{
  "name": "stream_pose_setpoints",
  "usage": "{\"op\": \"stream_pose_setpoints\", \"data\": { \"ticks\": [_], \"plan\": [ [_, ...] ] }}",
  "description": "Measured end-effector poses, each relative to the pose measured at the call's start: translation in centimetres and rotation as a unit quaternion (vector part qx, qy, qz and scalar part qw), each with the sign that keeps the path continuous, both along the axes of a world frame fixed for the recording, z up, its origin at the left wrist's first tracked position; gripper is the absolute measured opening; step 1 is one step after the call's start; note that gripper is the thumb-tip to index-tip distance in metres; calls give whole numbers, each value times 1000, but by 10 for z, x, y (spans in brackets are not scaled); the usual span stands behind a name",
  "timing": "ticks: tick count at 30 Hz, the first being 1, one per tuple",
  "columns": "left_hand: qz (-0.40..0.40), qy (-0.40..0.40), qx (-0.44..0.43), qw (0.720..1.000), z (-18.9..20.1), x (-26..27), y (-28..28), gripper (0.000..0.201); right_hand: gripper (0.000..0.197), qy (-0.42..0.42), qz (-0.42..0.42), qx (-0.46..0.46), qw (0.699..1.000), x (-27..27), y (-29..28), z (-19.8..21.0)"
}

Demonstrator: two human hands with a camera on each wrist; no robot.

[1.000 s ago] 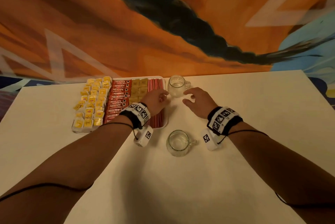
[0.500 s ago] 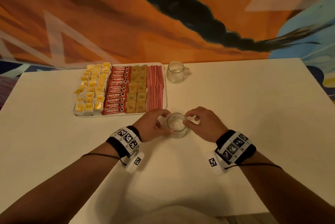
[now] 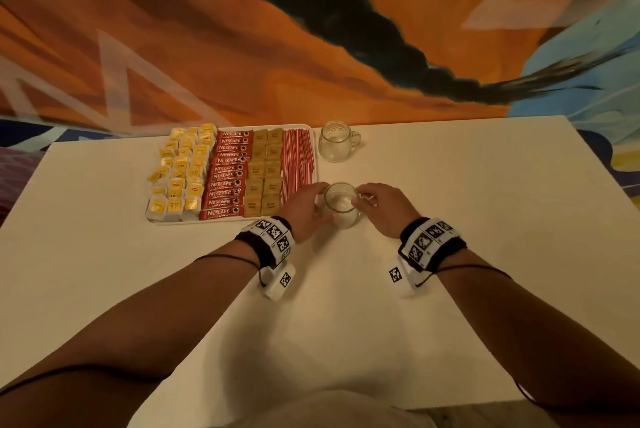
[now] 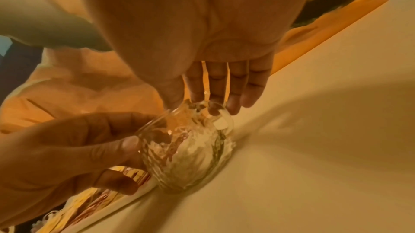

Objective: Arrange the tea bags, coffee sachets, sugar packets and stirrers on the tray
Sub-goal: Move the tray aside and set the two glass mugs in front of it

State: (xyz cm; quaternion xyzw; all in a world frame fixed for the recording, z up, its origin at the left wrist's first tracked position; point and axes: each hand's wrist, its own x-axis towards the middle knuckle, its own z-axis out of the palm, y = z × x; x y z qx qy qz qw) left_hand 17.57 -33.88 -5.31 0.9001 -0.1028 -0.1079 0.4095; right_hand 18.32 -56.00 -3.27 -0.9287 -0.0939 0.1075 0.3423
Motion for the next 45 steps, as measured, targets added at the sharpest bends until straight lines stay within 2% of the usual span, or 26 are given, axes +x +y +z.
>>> {"op": "stream_pose_setpoints", "data": {
  "ticks": [7, 11, 15, 21, 28, 32, 45],
  "plan": [
    [47, 3, 29, 998, 6, 44, -5, 45, 36, -20, -34, -7, 999, 47, 11, 0],
    [62, 8, 44, 997, 4, 54, -3, 52, 38, -18, -75, 16, 997, 55, 10, -3],
    [68, 22, 37, 997, 1, 56, -2, 59, 32, -29, -89, 33, 995, 52, 2, -9],
    [89, 19, 17, 996, -2, 58, -7, 57, 25, -27, -90, 70, 993, 53, 3, -15],
    [115, 9, 18, 993, 1, 61, -8, 53, 27, -11, -90, 70, 993, 64, 1, -20],
    [117, 9, 18, 993, 2, 62, -7, 53, 33, 2, -96, 72, 993, 68, -1, -21],
    [106, 26, -1, 994, 10, 62, -7, 52, 33, 11, -98, 65, 993, 70, 0, -21]
  ]
}}
